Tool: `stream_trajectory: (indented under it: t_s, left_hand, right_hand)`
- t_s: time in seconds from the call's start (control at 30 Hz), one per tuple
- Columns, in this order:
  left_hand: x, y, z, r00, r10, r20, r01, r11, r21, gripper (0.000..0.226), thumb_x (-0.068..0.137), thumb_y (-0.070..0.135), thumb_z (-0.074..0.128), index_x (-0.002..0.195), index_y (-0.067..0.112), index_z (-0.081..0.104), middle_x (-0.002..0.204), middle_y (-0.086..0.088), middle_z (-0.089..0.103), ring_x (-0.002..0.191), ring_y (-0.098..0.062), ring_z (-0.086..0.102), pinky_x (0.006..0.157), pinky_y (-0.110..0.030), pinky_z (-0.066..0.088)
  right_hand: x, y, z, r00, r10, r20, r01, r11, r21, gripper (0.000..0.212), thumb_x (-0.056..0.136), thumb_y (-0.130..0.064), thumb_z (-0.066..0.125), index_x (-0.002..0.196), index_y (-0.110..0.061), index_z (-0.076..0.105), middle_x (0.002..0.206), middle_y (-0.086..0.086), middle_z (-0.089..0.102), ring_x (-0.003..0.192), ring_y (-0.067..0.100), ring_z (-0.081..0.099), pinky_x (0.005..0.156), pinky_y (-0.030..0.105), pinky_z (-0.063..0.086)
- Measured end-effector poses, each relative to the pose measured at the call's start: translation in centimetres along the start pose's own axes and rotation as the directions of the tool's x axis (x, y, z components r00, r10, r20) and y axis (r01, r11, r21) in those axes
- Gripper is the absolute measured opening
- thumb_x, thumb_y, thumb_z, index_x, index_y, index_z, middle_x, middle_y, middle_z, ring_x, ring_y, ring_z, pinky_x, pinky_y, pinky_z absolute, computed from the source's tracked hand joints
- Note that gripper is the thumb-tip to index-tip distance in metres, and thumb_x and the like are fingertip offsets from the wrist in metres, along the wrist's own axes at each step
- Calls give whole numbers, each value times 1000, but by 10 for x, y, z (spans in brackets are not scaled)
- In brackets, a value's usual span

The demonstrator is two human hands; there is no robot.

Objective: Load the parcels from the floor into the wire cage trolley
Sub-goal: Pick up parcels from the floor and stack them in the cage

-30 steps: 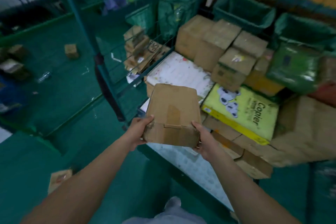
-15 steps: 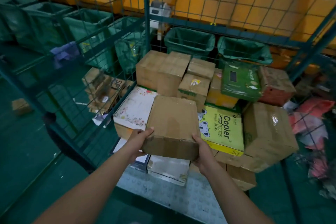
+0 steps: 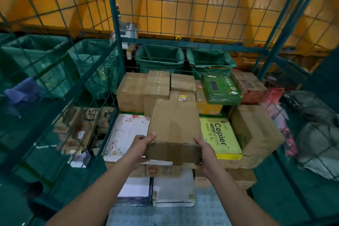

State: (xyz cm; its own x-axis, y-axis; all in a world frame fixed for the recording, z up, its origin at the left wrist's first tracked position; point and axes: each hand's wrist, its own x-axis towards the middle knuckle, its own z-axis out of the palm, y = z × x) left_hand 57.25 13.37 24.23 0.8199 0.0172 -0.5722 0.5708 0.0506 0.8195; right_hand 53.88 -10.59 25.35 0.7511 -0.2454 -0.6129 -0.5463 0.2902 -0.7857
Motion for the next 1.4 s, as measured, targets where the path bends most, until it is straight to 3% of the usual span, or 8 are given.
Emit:
stream_trajectory:
  t_s: [0.23, 0.4, 0.6, 0.77, 1.07, 1.23, 1.33, 1.4]
  left_hand:
    - [32, 28, -22, 996, 6, 90, -11, 998, 56, 48, 91, 55, 69, 118, 21, 49, 120, -12, 61, 107, -32, 65, 86, -49, 60]
    - [53, 45, -4, 993, 9, 114, -17, 997, 69, 47, 93, 52, 68, 120, 18, 49, 117, -12, 63, 102, -30, 67, 70, -40, 58]
    - [86, 68, 42, 993, -1, 118, -10, 996, 92, 48, 93, 51, 69, 122, 19, 50, 119, -10, 63, 104, -31, 67, 82, -46, 59]
    - [117, 94, 112, 993, -15, 120, 5, 997, 82, 55, 89, 53, 73, 129, 22, 51, 124, -8, 63, 106, -33, 68, 80, -48, 58]
    - [189, 142, 246, 993, -11, 118, 4, 998, 65, 70, 83, 56, 77, 135, 19, 50, 126, -10, 64, 107, -33, 68, 70, -44, 62]
    - [221, 162, 303, 991, -32, 132, 24, 998, 57, 66, 76, 61, 82, 123, 20, 60, 122, -11, 67, 109, -35, 68, 86, -58, 60]
    - [241, 172, 328, 993, -9, 117, -4, 994, 106, 85, 58, 74, 85, 121, 24, 58, 125, -8, 64, 111, -33, 67, 76, -45, 62]
    - [247, 176, 341, 994, 15, 110, -26, 994, 104, 66, 73, 65, 81, 118, 22, 58, 123, -8, 64, 109, -32, 67, 74, -42, 61]
  right_hand:
    - [5, -10, 28, 997, -39, -59, 41, 999, 18, 23, 99, -45, 60, 108, -24, 65, 106, 3, 67, 95, 24, 63, 74, 37, 53]
    - [27, -22, 22, 994, -60, -88, 59, 998, -13, 29, 96, -50, 62, 110, -25, 63, 115, 5, 65, 108, 30, 62, 89, 46, 54]
    - [68, -55, -8, 993, -87, -79, 86, 996, -16, 27, 95, -52, 63, 109, -29, 62, 114, 1, 64, 104, 25, 62, 85, 42, 51]
    - [113, -104, -58, 997, -69, -45, 69, 998, -4, 30, 97, -52, 61, 113, -26, 61, 112, 3, 67, 102, 28, 67, 98, 56, 54]
    - [214, -205, -146, 997, -78, -16, 78, 996, -37, 37, 99, -49, 59, 123, -21, 61, 107, 1, 67, 88, 17, 65, 66, 32, 49]
    - [267, -239, -181, 996, -77, -42, 75, 996, -46, 49, 93, -55, 64, 130, -23, 59, 112, 0, 70, 93, 17, 68, 73, 32, 55]
    - [294, -253, -198, 997, -70, -38, 69, 997, -36, 50, 90, -58, 66, 128, -27, 59, 113, 0, 71, 97, 18, 69, 81, 37, 58]
    - [302, -260, -204, 996, -87, -36, 87, 996, -23, 40, 92, -54, 66, 121, -27, 61, 111, -1, 72, 91, 15, 70, 68, 30, 55]
